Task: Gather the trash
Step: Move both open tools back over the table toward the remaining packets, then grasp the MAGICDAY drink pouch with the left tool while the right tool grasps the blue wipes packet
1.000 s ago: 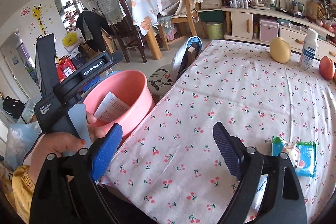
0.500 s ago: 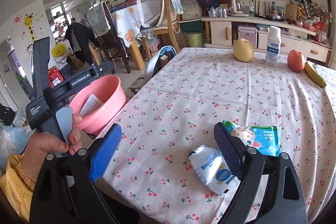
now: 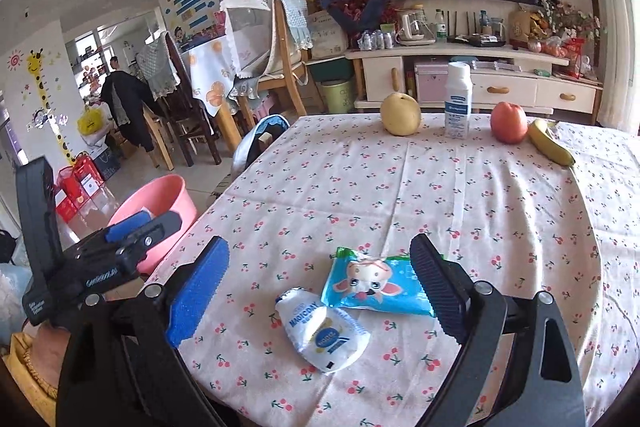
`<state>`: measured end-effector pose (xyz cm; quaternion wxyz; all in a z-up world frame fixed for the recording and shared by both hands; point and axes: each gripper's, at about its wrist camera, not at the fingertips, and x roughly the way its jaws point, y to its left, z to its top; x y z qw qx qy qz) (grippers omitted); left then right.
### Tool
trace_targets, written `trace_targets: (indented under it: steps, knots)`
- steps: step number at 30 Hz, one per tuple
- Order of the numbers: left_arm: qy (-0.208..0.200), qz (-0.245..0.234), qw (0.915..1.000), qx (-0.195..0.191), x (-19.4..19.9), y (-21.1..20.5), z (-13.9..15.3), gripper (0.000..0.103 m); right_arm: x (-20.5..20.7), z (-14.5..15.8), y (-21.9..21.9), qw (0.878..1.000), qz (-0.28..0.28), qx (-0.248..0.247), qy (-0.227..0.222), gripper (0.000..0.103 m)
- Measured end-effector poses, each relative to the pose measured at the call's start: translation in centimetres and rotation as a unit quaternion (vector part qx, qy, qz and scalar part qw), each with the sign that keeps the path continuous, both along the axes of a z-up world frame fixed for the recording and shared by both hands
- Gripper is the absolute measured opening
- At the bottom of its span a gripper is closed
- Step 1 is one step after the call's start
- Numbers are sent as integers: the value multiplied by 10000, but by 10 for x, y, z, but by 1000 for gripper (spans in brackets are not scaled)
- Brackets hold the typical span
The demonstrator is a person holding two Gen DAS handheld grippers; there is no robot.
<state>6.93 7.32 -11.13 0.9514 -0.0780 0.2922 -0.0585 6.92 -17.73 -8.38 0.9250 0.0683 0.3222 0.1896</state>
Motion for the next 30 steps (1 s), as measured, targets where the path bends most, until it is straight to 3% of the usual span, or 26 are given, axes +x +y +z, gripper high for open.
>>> trace_targets:
  steps: [6,11,21,30]
  knots:
    - [354,-871,9953,235,-14,-50,-18,90,14,-6,-50,9986,-484,-33,220,91]
    - [774,-1599,9831,445,-17,-94,-40,90,22,-11,-79,9966,-729,149,345,91]
    - [1517,-1074,9820,-347,6,-124,-75,89,36,-18,-77,9970,-514,274,508,91]
    - [1639,-522,9850,138,45,-137,-82,89,45,-23,-87,9964,-535,336,570,91]
